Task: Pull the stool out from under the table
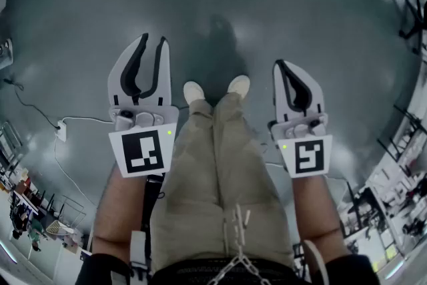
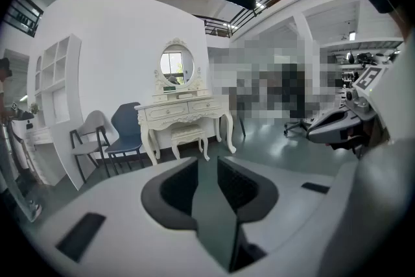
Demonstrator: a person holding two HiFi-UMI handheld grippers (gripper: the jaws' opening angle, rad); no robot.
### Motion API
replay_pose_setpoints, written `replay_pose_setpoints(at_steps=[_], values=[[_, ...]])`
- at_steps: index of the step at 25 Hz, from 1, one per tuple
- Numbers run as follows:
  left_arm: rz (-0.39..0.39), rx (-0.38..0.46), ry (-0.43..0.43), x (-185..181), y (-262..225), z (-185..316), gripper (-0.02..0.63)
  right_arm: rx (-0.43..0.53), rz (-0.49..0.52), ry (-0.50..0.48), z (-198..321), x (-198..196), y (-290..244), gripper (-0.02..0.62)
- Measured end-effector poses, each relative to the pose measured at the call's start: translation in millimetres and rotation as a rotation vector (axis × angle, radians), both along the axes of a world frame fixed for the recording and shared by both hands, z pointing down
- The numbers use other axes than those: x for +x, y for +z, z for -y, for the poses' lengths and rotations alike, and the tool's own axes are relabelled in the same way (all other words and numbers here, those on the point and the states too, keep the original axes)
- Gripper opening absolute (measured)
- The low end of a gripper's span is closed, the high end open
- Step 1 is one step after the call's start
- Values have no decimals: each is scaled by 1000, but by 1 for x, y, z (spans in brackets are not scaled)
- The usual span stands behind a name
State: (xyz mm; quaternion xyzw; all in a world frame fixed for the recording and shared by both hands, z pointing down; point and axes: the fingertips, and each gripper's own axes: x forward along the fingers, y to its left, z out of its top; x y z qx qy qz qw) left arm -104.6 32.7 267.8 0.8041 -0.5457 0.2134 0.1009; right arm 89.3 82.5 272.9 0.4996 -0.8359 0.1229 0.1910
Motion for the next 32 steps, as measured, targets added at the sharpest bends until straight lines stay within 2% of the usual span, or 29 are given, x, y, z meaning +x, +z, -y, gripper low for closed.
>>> replay_pose_setpoints(at_steps=[4,6,13,14,15,16,18,20,24,28,30,32], values=[[22,-3,3,-4,-2,-1,87,-23,17,-13,3,-3,7,2],[18,-1,-4,-4,-2,-1,115,-21,32,-25,8,-5,8,2],[-14,-9,-78,-8,9,-5,163,-28,22,-50,23,1,22,11],[-18,-13,-83,-7,12,-6,167,-36,15,-50,23,4,25,62],[-22,-15,-83,-4,15,-7,170,-51,10,-47,22,8,29,153],[-20,-17,-75,-1,16,-9,173,-72,8,-43,19,12,33,178],[8,-20,-38,5,19,-12,173,-111,17,-50,15,18,38,186],[29,-31,-4,7,21,-11,173,-145,31,-95,12,19,38,189],[49,-32,52,7,20,-5,173,-223,-21,-284,13,20,31,195],[53,-24,46,2,21,-3,173,-260,-71,-429,22,15,22,195],[52,-30,33,3,25,-9,173,-233,-64,-406,24,13,15,195],[91,-36,55,5,28,-16,173,-204,-32,-289,29,19,10,195]])
